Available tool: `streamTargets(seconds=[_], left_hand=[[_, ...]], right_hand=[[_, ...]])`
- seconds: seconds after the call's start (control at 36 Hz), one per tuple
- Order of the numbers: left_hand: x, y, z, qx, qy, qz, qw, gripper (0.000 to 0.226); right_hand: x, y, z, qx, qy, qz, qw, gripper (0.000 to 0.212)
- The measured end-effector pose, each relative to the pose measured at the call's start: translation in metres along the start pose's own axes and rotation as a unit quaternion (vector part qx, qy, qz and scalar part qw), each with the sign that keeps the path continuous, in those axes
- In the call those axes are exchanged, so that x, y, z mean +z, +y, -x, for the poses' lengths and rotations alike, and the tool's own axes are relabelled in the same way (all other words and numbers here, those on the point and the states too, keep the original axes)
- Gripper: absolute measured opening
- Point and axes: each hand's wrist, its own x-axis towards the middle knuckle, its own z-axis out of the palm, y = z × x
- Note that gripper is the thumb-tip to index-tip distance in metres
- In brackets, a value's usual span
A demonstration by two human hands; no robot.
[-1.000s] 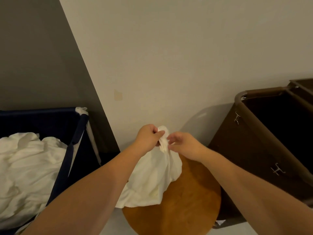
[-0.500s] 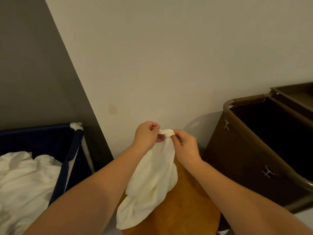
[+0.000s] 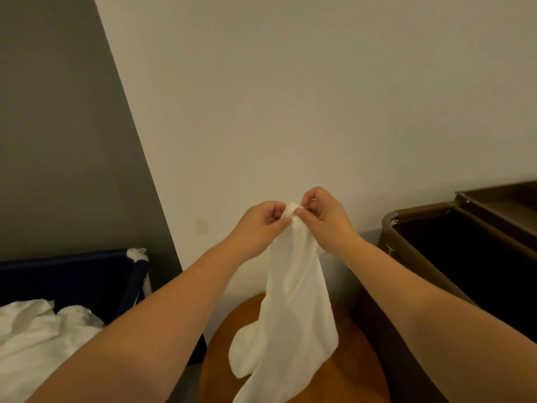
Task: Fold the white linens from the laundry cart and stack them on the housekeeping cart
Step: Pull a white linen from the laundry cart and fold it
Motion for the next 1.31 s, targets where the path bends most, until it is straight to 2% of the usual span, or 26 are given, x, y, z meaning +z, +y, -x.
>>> streamTargets(seconds=[0.06, 0.19, 0.28, 0.36, 0.44, 0.61, 0.78, 0.89, 1.11, 1.22, 1.31], left_hand=[[0.001, 0.001, -0.002, 0.009, 0.001, -0.037, 0.999, 0.007], [-0.006, 0.015, -0.014, 0.039, 0.090, -0.023, 0.995, 0.010], [-0.015, 0.033, -0.027, 0.061, 0.111, -0.035, 0.991, 0.008], [-0.026, 0.054, -0.039, 0.085, 0.123, -0.076, 0.986, 0.007], [-0.038, 0.080, -0.050, 0.120, 0.140, -0.117, 0.976, 0.008], [-0.057, 0.132, -0.063, 0.184, 0.167, -0.155, 0.956, 0.006], [-0.075, 0.183, -0.067, 0.225, 0.197, -0.160, 0.941, 0.006], [-0.071, 0.176, -0.061, 0.215, 0.204, -0.147, 0.944, 0.010], [-0.054, 0.127, -0.047, 0.151, 0.194, -0.132, 0.960, 0.010], [-0.050, 0.111, -0.043, 0.130, 0.197, -0.120, 0.964, 0.010], [-0.047, 0.105, -0.039, 0.123, 0.192, -0.114, 0.967, 0.012]], right_hand=[[-0.002, -0.003, -0.003, -0.006, -0.004, 0.012, 1.000, 0.017], [-0.010, -0.019, -0.013, -0.035, -0.015, 0.016, 0.999, 0.023], [-0.015, -0.030, -0.023, -0.035, -0.005, -0.008, 0.999, 0.014], [-0.017, -0.040, -0.027, -0.043, 0.038, -0.011, 0.998, 0.011], [-0.018, -0.055, -0.032, -0.061, 0.099, -0.052, 0.992, 0.022], [-0.028, -0.097, -0.051, -0.132, 0.132, -0.071, 0.980, 0.020], [-0.041, -0.131, -0.072, -0.164, 0.165, -0.127, 0.964, 0.020], [-0.040, -0.136, -0.070, -0.170, 0.160, -0.120, 0.965, 0.018], [-0.016, -0.093, -0.051, -0.108, 0.129, -0.074, 0.983, 0.022], [-0.004, -0.077, -0.044, -0.091, 0.110, -0.060, 0.988, 0.010], [0.002, -0.066, -0.042, -0.081, 0.083, -0.059, 0.991, 0.018]])
